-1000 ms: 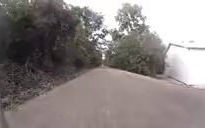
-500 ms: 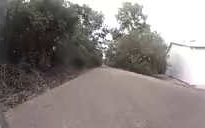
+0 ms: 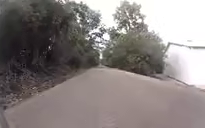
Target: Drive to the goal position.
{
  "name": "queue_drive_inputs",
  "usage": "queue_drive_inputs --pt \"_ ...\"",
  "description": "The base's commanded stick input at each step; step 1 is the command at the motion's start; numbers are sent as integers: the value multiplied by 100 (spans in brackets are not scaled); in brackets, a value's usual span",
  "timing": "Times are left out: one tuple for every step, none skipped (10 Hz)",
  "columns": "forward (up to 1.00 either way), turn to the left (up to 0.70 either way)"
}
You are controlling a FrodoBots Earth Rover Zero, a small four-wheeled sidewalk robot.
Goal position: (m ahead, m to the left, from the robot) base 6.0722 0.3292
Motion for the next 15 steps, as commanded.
queue_drive_inputs --pt "70 0" --pt "70 0" --pt "70 0" --pt "70 0" --pt "70 0" --pt "70 0" --pt "70 0" --pt "70 0" --pt "70 0" --pt "70 0" --pt "70 0" --pt "70 0" --pt "70 0" --pt "70 0" --pt "70 0"
